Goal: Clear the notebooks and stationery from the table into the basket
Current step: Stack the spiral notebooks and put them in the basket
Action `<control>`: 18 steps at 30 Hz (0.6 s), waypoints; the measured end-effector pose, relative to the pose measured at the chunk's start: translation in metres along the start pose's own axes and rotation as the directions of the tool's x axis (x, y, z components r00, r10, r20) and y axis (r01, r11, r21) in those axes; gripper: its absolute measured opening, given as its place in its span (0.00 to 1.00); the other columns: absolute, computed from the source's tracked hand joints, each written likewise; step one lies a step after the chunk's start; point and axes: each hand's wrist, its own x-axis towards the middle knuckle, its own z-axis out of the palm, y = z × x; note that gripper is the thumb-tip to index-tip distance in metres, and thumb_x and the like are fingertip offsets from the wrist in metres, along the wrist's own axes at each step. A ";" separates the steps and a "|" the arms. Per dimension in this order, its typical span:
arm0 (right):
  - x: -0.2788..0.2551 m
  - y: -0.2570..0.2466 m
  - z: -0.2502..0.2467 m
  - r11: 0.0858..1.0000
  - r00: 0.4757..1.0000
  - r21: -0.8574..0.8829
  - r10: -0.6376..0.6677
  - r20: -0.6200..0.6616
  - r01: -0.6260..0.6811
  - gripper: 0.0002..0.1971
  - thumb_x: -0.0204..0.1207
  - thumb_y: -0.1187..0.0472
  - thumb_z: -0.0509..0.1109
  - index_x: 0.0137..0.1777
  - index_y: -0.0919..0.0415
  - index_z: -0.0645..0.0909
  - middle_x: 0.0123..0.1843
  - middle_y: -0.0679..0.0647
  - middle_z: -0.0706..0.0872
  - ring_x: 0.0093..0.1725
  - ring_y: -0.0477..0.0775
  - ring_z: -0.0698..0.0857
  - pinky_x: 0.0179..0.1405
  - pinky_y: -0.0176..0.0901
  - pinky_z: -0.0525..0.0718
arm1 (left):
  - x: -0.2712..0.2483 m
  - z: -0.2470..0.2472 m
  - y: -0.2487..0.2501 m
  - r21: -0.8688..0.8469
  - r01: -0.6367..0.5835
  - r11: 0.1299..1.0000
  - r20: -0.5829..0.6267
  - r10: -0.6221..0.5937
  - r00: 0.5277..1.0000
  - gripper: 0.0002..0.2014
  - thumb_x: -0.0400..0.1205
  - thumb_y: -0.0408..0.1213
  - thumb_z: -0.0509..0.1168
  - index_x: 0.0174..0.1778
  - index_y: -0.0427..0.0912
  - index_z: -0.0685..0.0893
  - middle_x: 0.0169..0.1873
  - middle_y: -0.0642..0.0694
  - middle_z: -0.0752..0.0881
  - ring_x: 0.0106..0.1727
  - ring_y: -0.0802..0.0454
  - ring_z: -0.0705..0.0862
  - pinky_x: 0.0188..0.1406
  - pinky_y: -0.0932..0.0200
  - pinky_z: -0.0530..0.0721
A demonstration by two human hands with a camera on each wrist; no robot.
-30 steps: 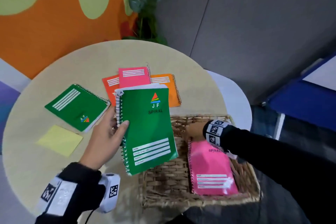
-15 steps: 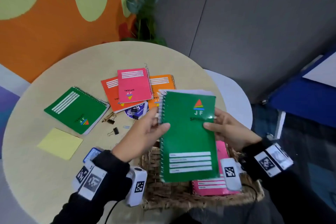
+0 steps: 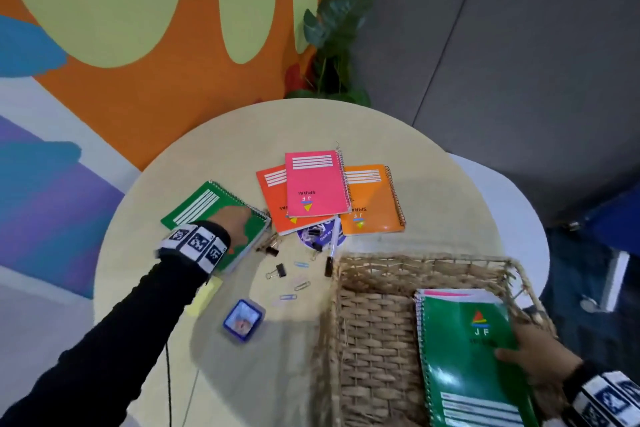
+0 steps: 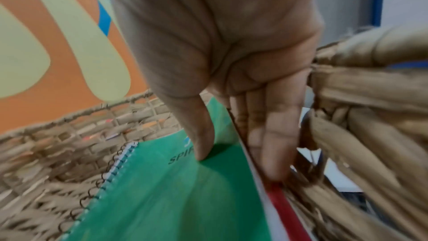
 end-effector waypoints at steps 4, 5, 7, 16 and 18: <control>-0.013 -0.017 -0.008 0.961 0.998 -0.268 0.055 -0.035 -0.062 0.14 0.71 0.44 0.69 0.51 0.50 0.77 0.64 0.55 0.86 0.63 0.54 0.84 0.55 0.39 0.78 | 0.040 -0.005 -0.016 0.187 -0.006 0.982 -0.028 0.011 1.000 0.33 0.73 0.29 0.72 0.74 0.39 0.68 0.66 0.37 0.75 0.67 0.40 0.78 0.62 0.49 0.84; -0.017 -0.024 -0.013 0.949 0.997 -0.308 0.060 -0.038 -0.069 0.21 0.72 0.44 0.68 0.61 0.52 0.77 0.64 0.55 0.85 0.63 0.55 0.84 0.56 0.42 0.79 | 0.047 -0.004 -0.018 0.232 -0.017 0.973 -0.042 0.027 0.999 0.35 0.73 0.28 0.72 0.76 0.41 0.65 0.67 0.37 0.73 0.68 0.39 0.75 0.62 0.47 0.83; -0.026 -0.050 -0.035 0.953 0.996 -0.297 0.029 -0.089 -0.055 0.18 0.74 0.44 0.68 0.60 0.52 0.77 0.59 0.55 0.87 0.59 0.56 0.86 0.49 0.44 0.78 | 0.057 -0.003 -0.020 0.321 -0.052 0.946 -0.047 0.070 0.996 0.40 0.72 0.29 0.72 0.78 0.47 0.62 0.71 0.38 0.67 0.72 0.38 0.69 0.62 0.45 0.82; -0.022 -0.234 -0.135 0.786 0.904 0.456 -0.308 -0.295 0.417 0.07 0.78 0.63 0.70 0.55 0.59 0.82 0.43 0.59 0.90 0.38 0.55 0.87 0.36 0.43 0.82 | 0.085 -0.005 -0.025 0.411 -0.119 0.904 0.022 0.121 0.992 0.39 0.65 0.36 0.79 0.70 0.47 0.68 0.71 0.42 0.64 0.73 0.40 0.63 0.61 0.41 0.77; 0.006 -0.278 -0.145 0.740 0.899 0.517 -0.304 -0.315 0.431 0.11 0.78 0.65 0.69 0.59 0.64 0.80 0.46 0.61 0.85 0.38 0.54 0.84 0.34 0.41 0.81 | 0.090 -0.006 -0.025 0.448 -0.123 0.885 0.036 0.119 0.992 0.44 0.64 0.39 0.80 0.75 0.46 0.64 0.73 0.41 0.64 0.75 0.39 0.63 0.66 0.39 0.73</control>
